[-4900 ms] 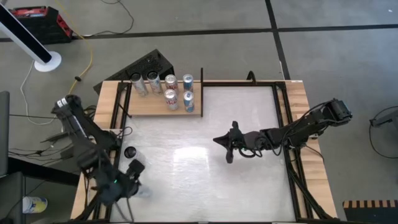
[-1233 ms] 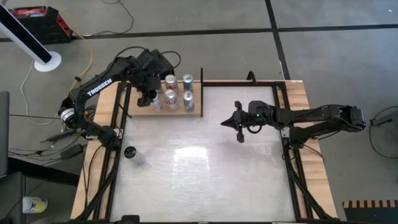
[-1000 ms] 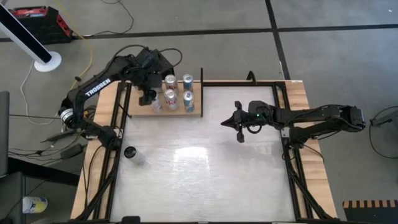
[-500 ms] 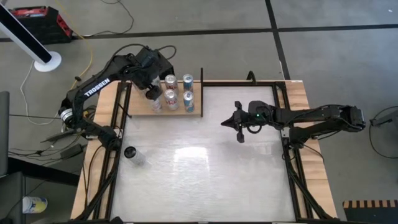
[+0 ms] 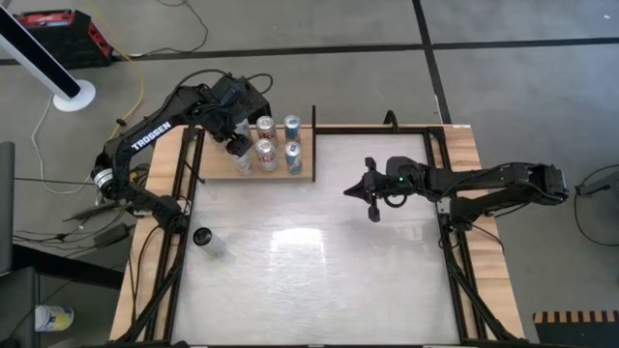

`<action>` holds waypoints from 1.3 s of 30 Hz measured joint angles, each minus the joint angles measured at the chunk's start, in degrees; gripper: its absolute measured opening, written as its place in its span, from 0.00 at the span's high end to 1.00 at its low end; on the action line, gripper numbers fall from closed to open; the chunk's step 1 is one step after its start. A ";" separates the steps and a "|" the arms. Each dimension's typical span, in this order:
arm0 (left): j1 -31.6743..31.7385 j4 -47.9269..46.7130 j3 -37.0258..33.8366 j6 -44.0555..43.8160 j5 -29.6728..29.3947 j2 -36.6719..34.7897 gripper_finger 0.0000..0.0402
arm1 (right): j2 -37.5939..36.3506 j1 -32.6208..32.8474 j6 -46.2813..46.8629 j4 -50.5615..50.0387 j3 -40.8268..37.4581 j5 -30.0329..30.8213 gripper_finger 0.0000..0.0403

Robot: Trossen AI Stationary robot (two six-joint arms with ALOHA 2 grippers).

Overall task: Place canned beverage on shelf
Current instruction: Put the bottom white soda can on the shelf

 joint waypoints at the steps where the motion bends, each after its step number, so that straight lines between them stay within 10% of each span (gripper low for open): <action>1: 0.00 0.23 -0.15 0.00 0.01 0.00 0.23 | 0.00 0.00 0.00 -0.14 0.00 -0.02 0.93; 28: -0.31 2.21 -6.27 3.28 0.40 0.04 0.23 | 0.00 0.02 -0.47 -0.74 0.00 -0.35 0.93; 39: -0.31 2.19 -6.27 6.07 0.50 0.04 0.41 | 0.00 0.02 -0.48 -0.72 0.00 -0.33 0.93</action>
